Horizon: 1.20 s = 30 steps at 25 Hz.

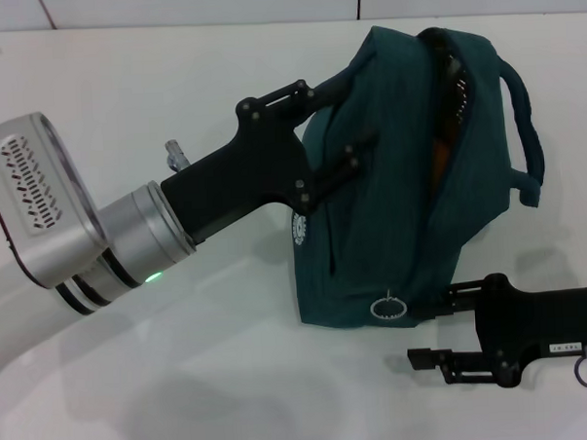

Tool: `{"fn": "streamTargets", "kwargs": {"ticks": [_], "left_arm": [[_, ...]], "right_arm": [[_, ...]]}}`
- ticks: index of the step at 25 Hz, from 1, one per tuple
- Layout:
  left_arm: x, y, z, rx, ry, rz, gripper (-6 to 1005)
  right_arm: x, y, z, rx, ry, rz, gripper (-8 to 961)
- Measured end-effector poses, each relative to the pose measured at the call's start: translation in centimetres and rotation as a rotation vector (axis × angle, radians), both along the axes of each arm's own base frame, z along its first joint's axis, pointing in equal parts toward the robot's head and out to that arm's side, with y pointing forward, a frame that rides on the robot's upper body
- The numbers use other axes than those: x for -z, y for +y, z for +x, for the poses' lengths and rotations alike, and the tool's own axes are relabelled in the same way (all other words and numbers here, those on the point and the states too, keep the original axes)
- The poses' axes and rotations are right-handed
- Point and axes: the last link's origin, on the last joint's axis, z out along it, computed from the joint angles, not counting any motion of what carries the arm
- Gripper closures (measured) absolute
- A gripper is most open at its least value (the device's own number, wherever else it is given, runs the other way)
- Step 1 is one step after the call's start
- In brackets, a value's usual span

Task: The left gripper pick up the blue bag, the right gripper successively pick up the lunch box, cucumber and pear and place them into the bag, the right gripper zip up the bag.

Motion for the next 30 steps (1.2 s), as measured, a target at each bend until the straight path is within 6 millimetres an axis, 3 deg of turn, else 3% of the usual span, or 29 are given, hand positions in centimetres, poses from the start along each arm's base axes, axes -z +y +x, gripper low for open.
{"fn": "streamTargets", "kwargs": {"ticks": [12, 20, 30], "left_arm": [[-0.3, -1.5, 0.2, 0.075, -0.030, 0.003, 491], [-0.1, -1.5, 0.2, 0.076, -0.025, 0.009, 490], [-0.1, -1.5, 0.1, 0.072, -0.019, 0.009, 488]], "right_arm": [[-0.9, 1.3, 0.0, 0.034, 0.029, 0.094, 428], [0.0, 1.7, -1.0, -0.008, 0.008, 0.053, 435], [0.5, 0.5, -1.0, -0.021, 0.001, -0.020, 444]]}}
